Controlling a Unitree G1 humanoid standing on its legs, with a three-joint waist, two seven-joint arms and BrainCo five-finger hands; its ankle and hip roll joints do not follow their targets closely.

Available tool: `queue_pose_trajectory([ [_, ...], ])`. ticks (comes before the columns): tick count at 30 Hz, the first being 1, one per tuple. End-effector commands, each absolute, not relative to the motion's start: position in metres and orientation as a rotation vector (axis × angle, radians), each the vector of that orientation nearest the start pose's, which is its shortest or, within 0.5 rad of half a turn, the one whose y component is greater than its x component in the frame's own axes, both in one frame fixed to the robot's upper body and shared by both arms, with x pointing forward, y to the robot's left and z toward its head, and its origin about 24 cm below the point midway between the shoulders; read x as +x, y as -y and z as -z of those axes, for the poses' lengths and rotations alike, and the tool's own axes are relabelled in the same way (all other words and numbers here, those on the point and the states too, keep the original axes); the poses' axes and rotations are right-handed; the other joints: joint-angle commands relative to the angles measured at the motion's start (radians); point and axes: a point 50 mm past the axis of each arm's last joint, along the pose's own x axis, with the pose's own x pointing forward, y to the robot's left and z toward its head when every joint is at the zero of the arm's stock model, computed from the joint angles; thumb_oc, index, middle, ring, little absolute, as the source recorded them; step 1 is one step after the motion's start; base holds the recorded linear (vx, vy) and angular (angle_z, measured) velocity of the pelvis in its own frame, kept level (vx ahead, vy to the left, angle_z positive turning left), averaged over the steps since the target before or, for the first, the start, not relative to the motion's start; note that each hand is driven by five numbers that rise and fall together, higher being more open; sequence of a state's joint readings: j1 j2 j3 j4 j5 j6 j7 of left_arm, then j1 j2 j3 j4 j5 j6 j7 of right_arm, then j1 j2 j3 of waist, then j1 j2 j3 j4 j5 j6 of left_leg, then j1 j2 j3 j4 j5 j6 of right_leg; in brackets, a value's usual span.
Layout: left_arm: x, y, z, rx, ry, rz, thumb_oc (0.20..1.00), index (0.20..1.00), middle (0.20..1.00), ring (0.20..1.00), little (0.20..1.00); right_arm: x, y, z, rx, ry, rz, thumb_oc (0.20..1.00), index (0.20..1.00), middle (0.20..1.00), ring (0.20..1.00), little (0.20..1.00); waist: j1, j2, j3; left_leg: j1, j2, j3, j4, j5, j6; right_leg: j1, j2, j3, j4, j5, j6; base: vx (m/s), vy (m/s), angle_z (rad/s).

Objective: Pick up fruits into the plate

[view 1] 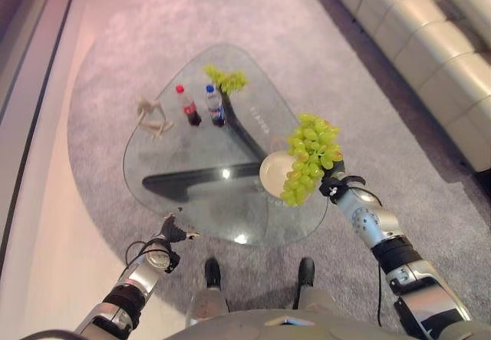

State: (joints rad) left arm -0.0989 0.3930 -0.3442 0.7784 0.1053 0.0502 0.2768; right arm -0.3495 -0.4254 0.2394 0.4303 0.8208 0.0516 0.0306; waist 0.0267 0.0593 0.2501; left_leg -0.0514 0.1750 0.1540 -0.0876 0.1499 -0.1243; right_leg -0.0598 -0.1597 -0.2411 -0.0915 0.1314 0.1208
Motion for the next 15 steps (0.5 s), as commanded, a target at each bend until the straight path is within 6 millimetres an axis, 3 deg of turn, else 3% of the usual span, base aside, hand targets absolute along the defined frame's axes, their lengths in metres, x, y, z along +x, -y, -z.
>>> queue_pose_trajectory([
  [1, 0.226, -0.257, 0.075, 0.727, -0.569, -0.206, 1.000, 1.000, 1.000, 1.000, 1.000, 0.346, 0.184, -0.105, 0.332, 0.069, -0.158, 0.200, 0.200, 0.200, 0.200, 0.200, 0.023, -0.039, 0.070, -0.054, -0.045, -0.007, 0.077, -0.097, 0.030, 0.000, -0.009, -0.042, 0.140, -0.140, -0.022, -0.07, -0.008, 0.13],
  [7, 0.209, -0.267, 0.087, 0.690, -0.628, -0.309, 1.000, 1.000, 1.000, 1.000, 1.000, 0.353, 0.206, -0.100, 0.297, 0.052, -0.058, 0.200, 0.200, 0.200, 0.200, 0.200, 0.052, -0.029, 0.123, -0.096, -0.067, -0.034, 0.095, -0.099, 0.035, -0.034, 0.000, -0.049, 0.170, -0.155, -0.039, -0.02, -0.018, 0.13],
  [15, 0.199, -0.276, 0.089, 0.644, -0.621, -0.394, 1.000, 1.000, 1.000, 1.000, 1.000, 0.364, 0.239, -0.115, 0.245, 0.097, 0.071, 0.200, 0.200, 0.200, 0.200, 0.200, 0.091, 0.004, 0.216, -0.193, -0.111, -0.065, 0.176, -0.104, 0.039, -0.116, 0.000, -0.070, 0.252, -0.174, -0.056, -0.05, -0.017, 0.12],
])
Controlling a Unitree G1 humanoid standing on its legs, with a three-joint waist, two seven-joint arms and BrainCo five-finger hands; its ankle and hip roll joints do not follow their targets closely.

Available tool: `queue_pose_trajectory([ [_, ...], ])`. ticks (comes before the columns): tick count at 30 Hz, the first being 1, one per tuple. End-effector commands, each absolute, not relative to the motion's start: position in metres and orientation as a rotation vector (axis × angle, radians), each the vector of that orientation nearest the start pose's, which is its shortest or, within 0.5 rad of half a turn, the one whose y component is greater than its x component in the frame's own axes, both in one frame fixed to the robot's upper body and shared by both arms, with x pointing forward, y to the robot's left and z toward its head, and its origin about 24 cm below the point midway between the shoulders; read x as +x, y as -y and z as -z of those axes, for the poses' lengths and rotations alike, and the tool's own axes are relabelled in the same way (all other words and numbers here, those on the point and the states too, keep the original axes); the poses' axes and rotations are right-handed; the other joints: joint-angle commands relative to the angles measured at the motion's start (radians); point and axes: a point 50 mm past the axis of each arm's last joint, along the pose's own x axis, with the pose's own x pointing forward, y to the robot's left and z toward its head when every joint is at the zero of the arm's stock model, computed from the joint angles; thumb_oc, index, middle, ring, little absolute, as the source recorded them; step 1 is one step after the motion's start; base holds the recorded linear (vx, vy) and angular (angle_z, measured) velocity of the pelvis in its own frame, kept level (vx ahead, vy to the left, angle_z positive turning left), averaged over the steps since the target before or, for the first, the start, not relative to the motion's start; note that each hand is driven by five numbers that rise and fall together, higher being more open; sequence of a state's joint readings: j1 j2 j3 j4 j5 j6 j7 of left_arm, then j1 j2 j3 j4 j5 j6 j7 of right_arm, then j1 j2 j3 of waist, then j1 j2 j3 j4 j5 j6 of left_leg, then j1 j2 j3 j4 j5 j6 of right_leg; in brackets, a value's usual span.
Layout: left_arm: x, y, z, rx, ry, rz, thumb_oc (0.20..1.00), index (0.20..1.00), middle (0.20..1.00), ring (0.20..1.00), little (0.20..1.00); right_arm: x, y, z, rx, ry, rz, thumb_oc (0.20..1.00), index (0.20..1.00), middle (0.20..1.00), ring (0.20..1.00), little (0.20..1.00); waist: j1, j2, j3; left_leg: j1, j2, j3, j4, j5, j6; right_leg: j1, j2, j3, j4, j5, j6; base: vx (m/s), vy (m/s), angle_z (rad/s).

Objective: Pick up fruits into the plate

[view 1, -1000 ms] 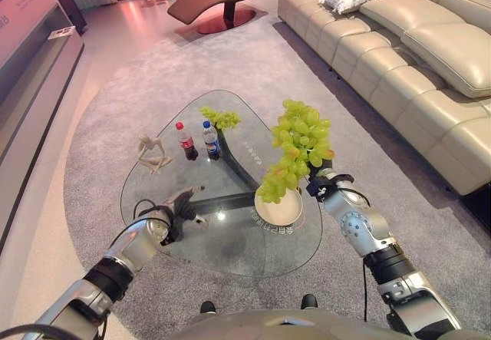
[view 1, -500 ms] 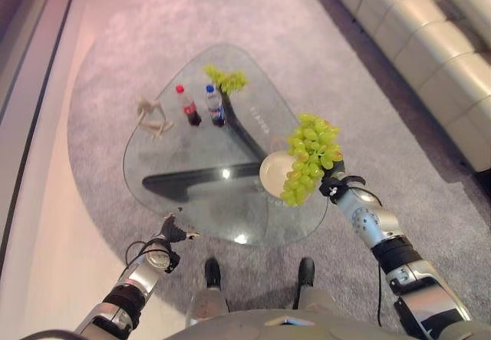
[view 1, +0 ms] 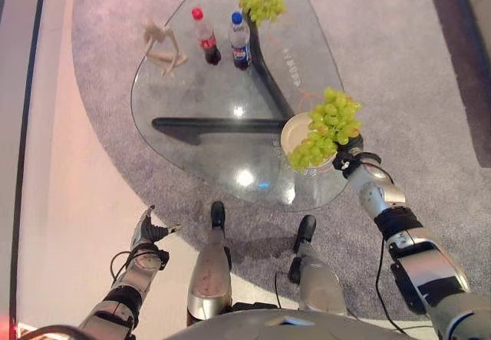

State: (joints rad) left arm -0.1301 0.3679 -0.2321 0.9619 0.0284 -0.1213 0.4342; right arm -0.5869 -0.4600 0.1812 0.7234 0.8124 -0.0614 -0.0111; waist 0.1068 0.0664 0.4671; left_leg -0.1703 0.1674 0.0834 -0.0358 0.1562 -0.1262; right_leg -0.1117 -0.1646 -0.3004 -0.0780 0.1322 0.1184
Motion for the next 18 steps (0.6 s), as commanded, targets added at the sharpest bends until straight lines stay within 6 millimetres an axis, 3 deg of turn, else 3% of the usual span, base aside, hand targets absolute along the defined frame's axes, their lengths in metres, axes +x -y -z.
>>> queue_pose_trajectory([
  [1, 0.198, -0.277, 0.089, 0.638, -0.617, -0.397, 1.000, 1.000, 1.000, 1.000, 1.000, 0.366, 0.244, -0.118, 0.228, 0.101, 0.094, 0.200, 0.200, 0.200, 0.200, 0.200, 0.017, 0.007, 0.019, -0.096, -0.114, 0.001, 0.146, -0.112, 0.043, -0.087, 0.001, -0.013, 0.263, -0.179, -0.056, -0.04, -0.009, 0.08],
  [4, 0.197, -0.275, 0.089, 0.618, -0.603, -0.403, 1.000, 1.000, 1.000, 1.000, 1.000, 0.368, 0.255, -0.124, 0.188, 0.099, 0.138, 0.200, 0.200, 0.200, 0.200, 0.200, 0.024, 0.023, 0.053, -0.144, -0.133, -0.002, 0.192, -0.125, 0.048, -0.143, -0.012, -0.017, 0.330, -0.199, -0.058, -0.03, 0.004, 0.09],
  [8, 0.195, -0.268, 0.090, 0.602, -0.582, -0.388, 1.000, 1.000, 1.000, 1.000, 1.000, 0.369, 0.272, -0.133, 0.142, 0.111, 0.190, 0.200, 0.200, 0.200, 0.200, 0.200, 0.039, 0.044, 0.053, -0.226, -0.145, 0.000, 0.228, -0.127, 0.050, -0.230, -0.033, -0.025, 0.386, -0.204, -0.057, 0.00, 0.027, 0.10],
  [14, 0.201, -0.259, 0.086, 0.592, -0.542, -0.362, 1.000, 1.000, 1.000, 1.000, 1.000, 0.372, 0.292, -0.162, 0.120, 0.181, 0.285, 0.200, 0.200, 0.200, 0.200, 0.200, 0.060, 0.058, 0.053, -0.353, -0.147, 0.013, 0.251, -0.115, 0.059, -0.379, -0.059, -0.039, 0.454, -0.200, -0.050, 0.02, -0.002, 0.11],
  [18, 0.194, -0.258, 0.090, 0.610, -0.570, -0.340, 1.000, 1.000, 1.000, 1.000, 1.000, 0.371, 0.304, -0.180, 0.145, 0.235, 0.349, 0.200, 0.200, 0.200, 0.200, 0.200, 0.071, 0.070, 0.053, -0.394, -0.154, 0.006, 0.252, -0.108, 0.065, -0.432, -0.063, -0.037, 0.473, -0.194, -0.046, 0.03, -0.027, 0.07],
])
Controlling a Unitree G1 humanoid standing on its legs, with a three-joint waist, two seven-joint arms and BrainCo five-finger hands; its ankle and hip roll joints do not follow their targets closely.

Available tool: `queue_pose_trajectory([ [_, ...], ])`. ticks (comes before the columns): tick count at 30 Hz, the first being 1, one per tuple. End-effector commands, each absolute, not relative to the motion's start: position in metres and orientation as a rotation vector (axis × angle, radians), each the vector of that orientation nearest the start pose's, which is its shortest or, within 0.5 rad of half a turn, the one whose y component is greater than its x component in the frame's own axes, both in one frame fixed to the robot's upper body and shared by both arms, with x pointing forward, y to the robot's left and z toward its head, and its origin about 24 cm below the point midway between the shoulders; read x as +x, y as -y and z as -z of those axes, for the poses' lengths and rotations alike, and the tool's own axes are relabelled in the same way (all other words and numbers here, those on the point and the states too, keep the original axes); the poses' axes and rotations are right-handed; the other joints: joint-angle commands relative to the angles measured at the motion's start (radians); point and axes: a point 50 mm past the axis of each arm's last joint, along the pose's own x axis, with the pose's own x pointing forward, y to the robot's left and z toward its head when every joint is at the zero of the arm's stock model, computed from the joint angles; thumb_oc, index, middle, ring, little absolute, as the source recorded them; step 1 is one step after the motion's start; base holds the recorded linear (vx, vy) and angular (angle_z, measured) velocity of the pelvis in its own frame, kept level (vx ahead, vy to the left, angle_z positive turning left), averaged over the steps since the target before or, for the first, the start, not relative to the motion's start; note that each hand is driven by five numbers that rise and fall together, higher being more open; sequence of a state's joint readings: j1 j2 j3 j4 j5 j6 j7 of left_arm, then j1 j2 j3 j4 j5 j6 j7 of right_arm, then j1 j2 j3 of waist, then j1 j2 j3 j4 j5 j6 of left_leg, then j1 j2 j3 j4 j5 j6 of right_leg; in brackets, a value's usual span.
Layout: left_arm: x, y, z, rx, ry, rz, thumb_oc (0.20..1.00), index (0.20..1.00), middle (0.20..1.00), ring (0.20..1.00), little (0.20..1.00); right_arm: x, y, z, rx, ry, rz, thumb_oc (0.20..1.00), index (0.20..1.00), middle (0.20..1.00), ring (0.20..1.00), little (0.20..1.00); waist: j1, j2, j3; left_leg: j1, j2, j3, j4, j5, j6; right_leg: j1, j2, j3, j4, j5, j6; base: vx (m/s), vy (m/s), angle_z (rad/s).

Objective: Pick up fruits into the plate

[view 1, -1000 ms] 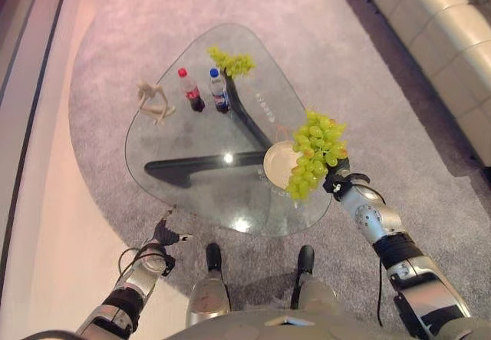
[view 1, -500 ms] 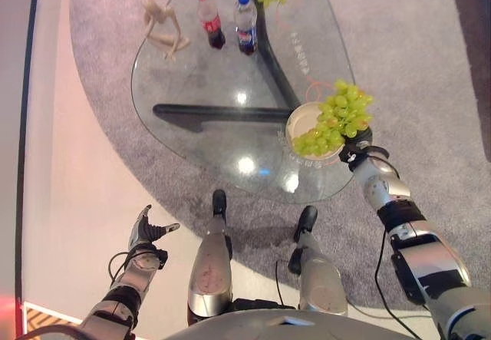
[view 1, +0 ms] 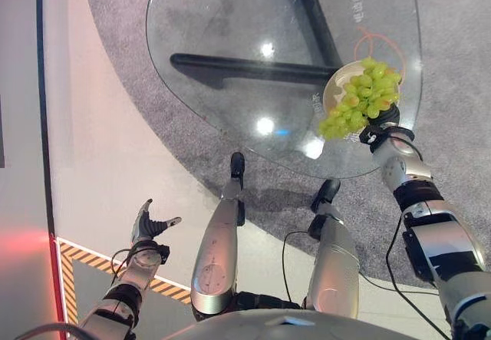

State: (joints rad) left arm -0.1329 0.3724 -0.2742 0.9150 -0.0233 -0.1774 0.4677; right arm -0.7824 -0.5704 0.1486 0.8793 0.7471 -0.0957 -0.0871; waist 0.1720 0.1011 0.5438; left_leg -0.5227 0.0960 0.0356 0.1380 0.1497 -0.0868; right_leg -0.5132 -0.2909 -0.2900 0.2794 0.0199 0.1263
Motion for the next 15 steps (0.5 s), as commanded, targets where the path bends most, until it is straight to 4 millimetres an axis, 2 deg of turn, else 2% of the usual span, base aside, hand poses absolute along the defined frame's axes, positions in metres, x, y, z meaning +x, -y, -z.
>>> queue_pose_trajectory([
  [1, 0.191, -0.257, 0.092, 0.615, -0.577, -0.330, 1.000, 1.000, 1.000, 1.000, 1.000, 0.372, 0.307, -0.187, 0.148, 0.253, 0.364, 0.200, 0.200, 0.200, 0.200, 0.200, 0.008, 0.041, -0.024, -0.047, -0.084, 0.052, 0.074, -0.099, 0.026, -0.042, 0.064, -0.046, 0.118, -0.081, -0.054, 0.04, -0.008, 0.08],
  [5, 0.179, -0.251, 0.100, 0.625, -0.617, -0.293, 1.000, 1.000, 1.000, 1.000, 1.000, 0.371, 0.317, -0.209, 0.131, 0.304, 0.413, 0.200, 0.200, 0.200, 0.200, 0.200, 0.010, 0.063, -0.024, -0.059, -0.089, 0.051, 0.069, -0.093, 0.025, -0.067, 0.064, -0.038, 0.128, -0.084, -0.057, 0.04, 0.026, 0.03],
  [11, 0.167, -0.243, 0.110, 0.631, -0.668, -0.243, 1.000, 1.000, 1.000, 1.000, 1.000, 0.367, 0.329, -0.228, 0.096, 0.336, 0.494, 0.200, 0.200, 0.200, 0.200, 0.200, 0.006, 0.088, -0.024, -0.054, -0.095, 0.055, 0.079, -0.098, 0.021, -0.076, 0.059, -0.029, 0.147, -0.096, -0.063, 0.05, 0.046, -0.02],
  [15, 0.163, -0.238, 0.113, 0.622, -0.679, -0.209, 1.000, 1.000, 1.000, 1.000, 1.000, 0.364, 0.347, -0.234, -0.033, 0.233, 0.577, 0.200, 0.200, 0.200, 0.200, 0.200, 0.002, 0.107, -0.024, -0.061, -0.095, 0.064, 0.094, -0.102, 0.018, -0.093, 0.051, -0.020, 0.162, -0.100, -0.065, 0.05, 0.041, 0.04],
])
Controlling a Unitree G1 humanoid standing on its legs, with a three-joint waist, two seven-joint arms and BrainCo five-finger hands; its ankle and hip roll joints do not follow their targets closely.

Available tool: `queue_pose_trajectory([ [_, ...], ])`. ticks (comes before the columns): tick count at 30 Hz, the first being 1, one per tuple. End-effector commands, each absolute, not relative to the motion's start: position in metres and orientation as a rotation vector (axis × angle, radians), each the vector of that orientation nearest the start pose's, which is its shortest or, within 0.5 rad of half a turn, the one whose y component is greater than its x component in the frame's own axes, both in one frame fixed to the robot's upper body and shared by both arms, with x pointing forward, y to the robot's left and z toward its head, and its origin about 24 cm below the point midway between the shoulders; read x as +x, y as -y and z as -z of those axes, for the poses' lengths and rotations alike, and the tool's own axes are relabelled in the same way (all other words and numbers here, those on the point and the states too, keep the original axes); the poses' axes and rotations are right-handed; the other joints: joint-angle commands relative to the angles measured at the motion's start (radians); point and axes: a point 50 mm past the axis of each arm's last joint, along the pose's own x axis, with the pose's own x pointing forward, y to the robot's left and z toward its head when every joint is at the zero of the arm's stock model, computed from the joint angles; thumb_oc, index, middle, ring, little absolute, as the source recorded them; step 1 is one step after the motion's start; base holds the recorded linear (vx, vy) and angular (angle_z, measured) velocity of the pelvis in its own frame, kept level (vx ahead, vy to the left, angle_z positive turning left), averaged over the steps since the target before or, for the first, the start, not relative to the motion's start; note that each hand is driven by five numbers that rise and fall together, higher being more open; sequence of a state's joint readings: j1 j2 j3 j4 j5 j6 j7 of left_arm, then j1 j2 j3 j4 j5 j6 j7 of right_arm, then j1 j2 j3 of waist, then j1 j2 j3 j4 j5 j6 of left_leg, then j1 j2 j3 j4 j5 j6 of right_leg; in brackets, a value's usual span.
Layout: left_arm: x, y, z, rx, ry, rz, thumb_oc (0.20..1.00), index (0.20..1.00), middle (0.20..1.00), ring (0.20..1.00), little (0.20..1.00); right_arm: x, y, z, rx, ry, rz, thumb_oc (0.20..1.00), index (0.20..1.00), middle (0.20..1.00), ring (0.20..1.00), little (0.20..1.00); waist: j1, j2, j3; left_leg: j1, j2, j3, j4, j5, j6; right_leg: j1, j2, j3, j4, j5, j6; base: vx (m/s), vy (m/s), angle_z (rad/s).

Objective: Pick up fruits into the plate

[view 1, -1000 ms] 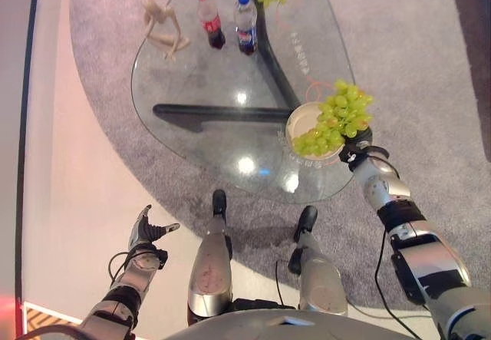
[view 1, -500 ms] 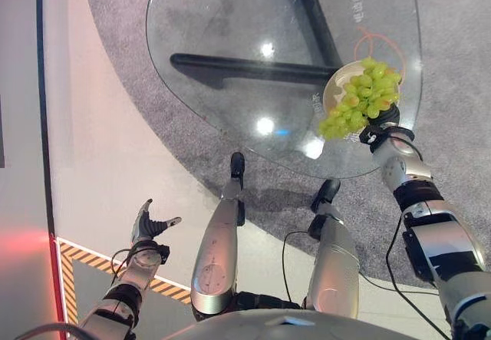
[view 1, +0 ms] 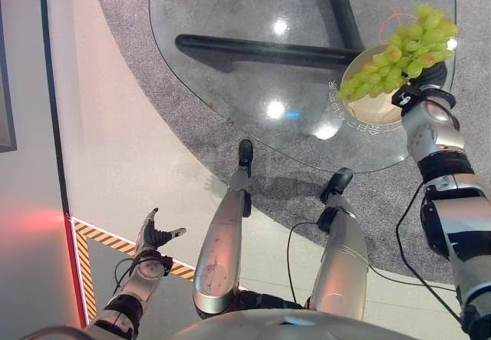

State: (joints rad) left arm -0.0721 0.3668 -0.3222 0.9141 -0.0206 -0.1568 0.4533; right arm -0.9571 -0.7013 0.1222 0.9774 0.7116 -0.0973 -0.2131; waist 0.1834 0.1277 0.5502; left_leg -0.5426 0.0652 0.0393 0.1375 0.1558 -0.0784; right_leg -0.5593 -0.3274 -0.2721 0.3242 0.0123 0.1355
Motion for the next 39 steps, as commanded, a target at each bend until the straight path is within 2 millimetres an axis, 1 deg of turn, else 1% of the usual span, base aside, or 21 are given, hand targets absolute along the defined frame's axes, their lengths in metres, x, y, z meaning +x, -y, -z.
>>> queue_pose_trajectory([
  [1, 0.163, -0.238, 0.113, 0.625, -0.680, -0.202, 1.000, 1.000, 1.000, 1.000, 1.000, 0.363, 0.352, -0.231, -0.068, 0.192, 0.605, 0.200, 0.200, 0.200, 0.200, 0.200, -0.010, 0.081, -0.030, -0.046, -0.063, 0.062, 0.097, -0.108, 0.011, -0.054, 0.087, -0.037, 0.120, -0.092, -0.075, 0.00, 0.000, 0.00],
  [2, 0.162, -0.238, 0.113, 0.625, -0.679, -0.201, 1.000, 1.000, 1.000, 1.000, 1.000, 0.361, 0.356, -0.228, -0.097, 0.161, 0.619, 0.200, 0.200, 0.200, 0.200, 0.200, -0.009, 0.082, -0.030, -0.049, -0.062, 0.063, 0.097, -0.109, 0.012, -0.058, 0.087, -0.036, 0.124, -0.094, -0.075, 0.09, -0.031, 0.01],
  [3, 0.160, -0.239, 0.114, 0.624, -0.686, -0.201, 1.000, 1.000, 1.000, 1.000, 1.000, 0.360, 0.360, -0.223, -0.139, 0.113, 0.632, 0.200, 0.200, 0.200, 0.200, 0.200, -0.011, 0.080, -0.030, -0.030, -0.065, 0.060, 0.100, -0.135, 0.005, -0.045, 0.088, -0.022, 0.134, -0.123, -0.066, 0.08, -0.026, 0.02],
  [5, 0.160, -0.241, 0.113, 0.621, -0.687, -0.209, 1.000, 1.000, 1.000, 1.000, 1.000, 0.356, 0.371, -0.215, -0.278, -0.015, 0.684, 0.200, 0.200, 0.200, 0.200, 0.200, -0.009, 0.082, -0.030, -0.037, -0.060, 0.064, 0.097, -0.134, 0.006, -0.055, 0.087, -0.023, 0.138, -0.124, -0.066, 0.04, -0.014, 0.00],
  [7, 0.159, -0.243, 0.113, 0.612, -0.693, -0.216, 1.000, 1.000, 1.000, 1.000, 1.000, 0.352, 0.378, -0.205, -0.339, -0.124, 0.699, 0.200, 0.200, 0.200, 0.200, 0.200, -0.007, 0.081, -0.030, -0.046, -0.056, 0.064, 0.099, -0.133, 0.007, -0.065, 0.087, -0.022, 0.142, -0.123, -0.066, 0.00, -0.015, 0.01],
  [8, 0.159, -0.245, 0.112, 0.613, -0.695, -0.216, 1.000, 1.000, 1.000, 1.000, 1.000, 0.348, 0.384, -0.198, -0.410, -0.211, 0.708, 0.200, 0.200, 0.200, 0.200, 0.200, -0.005, 0.081, -0.030, -0.051, -0.054, 0.063, 0.099, -0.131, 0.008, -0.071, 0.088, -0.022, 0.144, -0.122, -0.067, 0.00, -0.038, 0.00],
  [12, 0.161, -0.252, 0.108, 0.610, -0.694, -0.222, 1.000, 1.000, 1.000, 1.000, 1.000, 0.337, 0.398, -0.193, -0.540, -0.331, 0.725, 0.200, 0.200, 0.200, 0.200, 0.200, 0.005, 0.082, -0.030, -0.066, -0.051, 0.059, 0.099, -0.127, 0.013, -0.084, 0.084, -0.032, 0.147, -0.119, -0.065, 0.00, -0.041, -0.01],
  [13, 0.163, -0.253, 0.106, 0.614, -0.691, -0.219, 1.000, 1.000, 1.000, 1.000, 1.000, 0.334, 0.403, -0.194, -0.630, -0.384, 0.738, 1.000, 1.000, 1.000, 1.000, 1.000, 0.009, 0.084, -0.030, -0.074, -0.051, 0.056, 0.100, -0.125, 0.014, -0.091, 0.083, -0.033, 0.149, -0.116, -0.064, -0.01, -0.040, 0.01],
  [15, 0.163, -0.255, 0.105, 0.615, -0.690, -0.216, 1.000, 1.000, 1.000, 1.000, 1.000, 0.332, 0.406, -0.196, -0.679, -0.422, 0.730, 1.000, 1.000, 1.000, 1.000, 1.000, 0.012, 0.086, -0.030, -0.077, -0.052, 0.054, 0.099, -0.124, 0.015, -0.093, 0.082, -0.034, 0.148, -0.114, -0.062, 0.00, 0.000, 0.00],
  [17, 0.164, -0.261, 0.101, 0.620, -0.691, -0.216, 1.000, 1.000, 1.000, 1.000, 1.000, 0.328, 0.412, -0.202, -0.865, -0.460, 0.739, 1.000, 1.000, 1.000, 1.000, 1.000, 0.017, 0.087, -0.030, -0.078, -0.050, 0.051, 0.095, -0.120, 0.016, -0.094, 0.081, -0.038, 0.147, -0.112, -0.061, -0.01, -0.032, 0.00],
  [18, 0.165, -0.261, 0.101, 0.620, -0.692, -0.215, 1.000, 1.000, 1.000, 1.000, 1.000, 0.328, 0.411, -0.203, -0.874, -0.459, 0.737, 1.000, 1.000, 1.000, 1.000, 1.000, 0.017, 0.087, -0.030, -0.078, -0.050, 0.051, 0.095, -0.119, 0.016, -0.094, 0.081, -0.039, 0.147, -0.112, -0.061, 0.00, -0.021, 0.03],
  [21, 0.165, -0.266, 0.098, 0.628, -0.696, -0.209, 1.000, 1.000, 1.000, 1.000, 1.000, 0.331, 0.410, -0.222, -1.090, -0.388, 0.774, 1.000, 1.000, 1.000, 1.000, 1.000, 0.022, 0.086, -0.030, -0.071, -0.051, 0.047, 0.092, -0.120, 0.019, -0.086, 0.081, -0.044, 0.144, -0.112, -0.059, 0.00, -0.013, 0.04],
  [22, 0.165, -0.267, 0.098, 0.630, -0.696, -0.209, 1.000, 1.000, 1.000, 1.000, 1.000, 0.331, 0.409, -0.224, -1.103, -0.382, 0.776, 1.000, 1.000, 1.000, 1.000, 1.000, 0.022, 0.085, -0.030, -0.070, -0.051, 0.047, 0.092, -0.120, 0.019, -0.085, 0.081, -0.045, 0.143, -0.111, -0.058, 0.00, 0.000, 0.00],
  [27, 0.165, -0.275, 0.094, 0.648, -0.710, -0.210, 1.000, 1.000, 1.000, 1.000, 1.000, 0.335, 0.403, -0.238, -1.359, -0.333, 0.767, 1.000, 1.000, 1.000, 1.000, 1.000, 0.023, 0.067, -0.030, -0.058, -0.048, 0.043, 0.087, -0.121, 0.021, -0.067, 0.090, -0.047, 0.126, -0.102, -0.054, -0.01, -0.024, 0.05],
  [30, 0.166, -0.280, 0.092, 0.655, -0.710, -0.225, 1.000, 1.000, 1.000, 1.000, 1.000, 0.339, 0.395, -0.246, -1.529, -0.265, 0.759, 1.000, 1.000, 1.000, 1.000, 1.000, 0.018, 0.050, -0.030, -0.042, -0.048, 0.036, 0.085, -0.126, 0.025, -0.049, 0.102, -0.045, 0.116, -0.101, -0.053, -0.01, -0.027, 0.08],
  [32, 0.166, -0.284, 0.090, 0.662, -0.708, -0.234, 1.000, 1.000, 1.000, 1.000, 1.000, 0.342, 0.388, -0.250, -1.595, -0.206, 0.747, 1.000, 1.000, 1.000, 1.000, 1.000, 0.015, 0.039, -0.030, -0.026, -0.047, 0.033, 0.083, -0.130, 0.027, -0.033, 0.107, -0.045, 0.111, -0.102, -0.053, -0.02, -0.012, 0.04],
  [33, 0.166, -0.287, 0.090, 0.670, -0.708, -0.243, 1.000, 1.000, 1.000, 1.000, 1.000, 0.345, 0.381, -0.248, -1.618, -0.170, 0.715, 1.000, 1.000, 1.000, 1.000, 1.000, 0.010, 0.024, -0.030, -0.004, -0.044, 0.033, 0.082, -0.137, 0.027, -0.011, 0.110, -0.045, 0.106, -0.102, -0.051, -0.02, -0.005, 0.05],
  [35, 0.167, -0.289, 0.089, 0.673, -0.709, -0.251, 1.000, 1.000, 1.000, 1.000, 1.000, 0.346, 0.378, -0.244, -1.614, -0.155, 0.694, 1.000, 1.000, 1.000, 1.000, 1.000, 0.007, 0.015, -0.030, 0.012, -0.043, 0.033, 0.080, -0.141, 0.028, 0.005, 0.113, -0.044, 0.099, -0.100, -0.049, -0.06, 0.009, 0.06],
  [36, 0.172, -0.291, 0.086, 0.677, -0.703, -0.267, 1.000, 1.000, 1.000, 1.000, 1.000, 0.346, 0.376, -0.240, -1.584, -0.139, 0.666, 1.000, 1.000, 1.000, 1.000, 1.000, 0.002, 0.002, -0.030, 0.013, -0.037, 0.040, 0.071, -0.116, 0.035, 0.014, 0.119, -0.057, 0.071, -0.066, -0.059, -0.11, 0.019, 0.06],
  [37, 0.172, -0.293, 0.086, 0.679, -0.707, -0.274, 1.000, 1.000, 1.000, 1.000, 1.000, 0.347, 0.374, -0.235, -1.570, -0.138, 0.643, 1.000, 1.000, 1.000, 1.000, 1.000, -0.002, -0.007, -0.030, 0.027, -0.036, 0.041, 0.069, -0.118, 0.035, 0.029, 0.123, -0.053, 0.063, -0.064, -0.057, -0.12, 0.019, 0.08],
  [39, 0.173, -0.300, 0.085, 0.690, -0.730, -0.308, 1.000, 1.000, 1.000, 1.000, 1.000, 0.346, 0.370, -0.209, -1.508, -0.165, 0.538, 1.000, 1.000, 1.000, 1.000, 1.000, -0.016, -0.042, -0.030, 0.093, -0.024, 0.045, 0.048, -0.121, 0.034, 0.094, 0.131, -0.049, 0.035, -0.060, -0.051, 0.00, 0.000, 0.00],
])
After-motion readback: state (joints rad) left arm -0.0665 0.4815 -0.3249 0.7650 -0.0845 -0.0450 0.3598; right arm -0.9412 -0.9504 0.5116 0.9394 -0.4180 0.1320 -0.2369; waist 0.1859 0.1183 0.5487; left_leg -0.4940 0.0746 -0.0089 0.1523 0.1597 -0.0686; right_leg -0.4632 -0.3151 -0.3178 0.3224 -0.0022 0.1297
